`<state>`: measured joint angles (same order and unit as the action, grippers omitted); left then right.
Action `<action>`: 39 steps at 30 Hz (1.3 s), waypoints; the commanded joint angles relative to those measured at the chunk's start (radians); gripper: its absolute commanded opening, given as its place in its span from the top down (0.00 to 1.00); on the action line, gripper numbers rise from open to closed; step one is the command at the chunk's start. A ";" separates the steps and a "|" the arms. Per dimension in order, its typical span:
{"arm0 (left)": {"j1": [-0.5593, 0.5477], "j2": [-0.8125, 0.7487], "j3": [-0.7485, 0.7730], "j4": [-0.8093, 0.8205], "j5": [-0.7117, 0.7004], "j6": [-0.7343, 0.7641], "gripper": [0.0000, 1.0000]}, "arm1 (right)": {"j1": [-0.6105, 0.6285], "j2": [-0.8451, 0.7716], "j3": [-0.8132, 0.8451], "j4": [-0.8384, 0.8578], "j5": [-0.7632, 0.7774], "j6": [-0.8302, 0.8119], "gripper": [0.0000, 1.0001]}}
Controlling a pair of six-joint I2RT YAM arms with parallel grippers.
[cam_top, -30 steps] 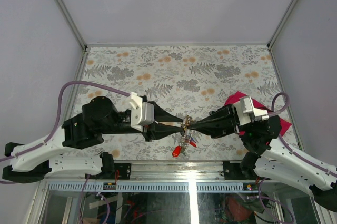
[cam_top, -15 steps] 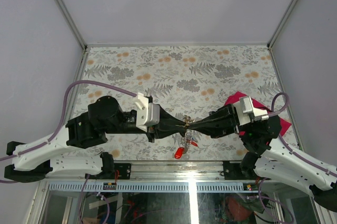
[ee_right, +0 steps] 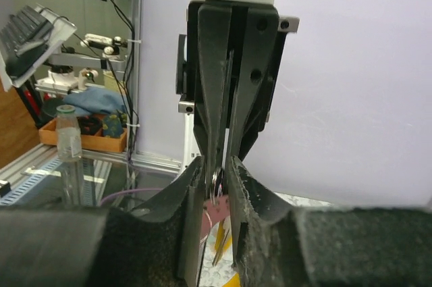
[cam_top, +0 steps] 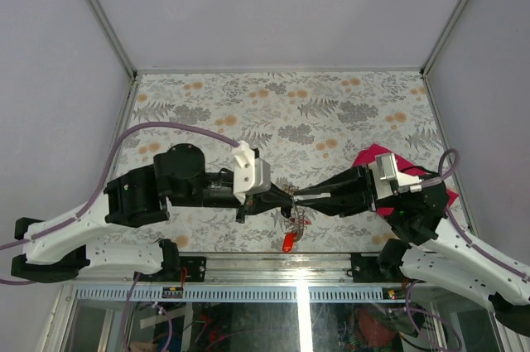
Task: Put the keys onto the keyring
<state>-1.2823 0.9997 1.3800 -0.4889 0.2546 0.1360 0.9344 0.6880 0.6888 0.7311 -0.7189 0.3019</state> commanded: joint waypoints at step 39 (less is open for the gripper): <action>-0.003 0.359 0.463 -0.755 -0.253 0.098 1.00 | 0.000 0.097 -0.006 -0.272 0.036 -0.186 0.66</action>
<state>-1.2823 1.3655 1.8229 -1.2644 0.0143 0.2153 0.9340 0.7902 0.6773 0.3809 -0.6750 0.1032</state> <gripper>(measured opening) 0.022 0.358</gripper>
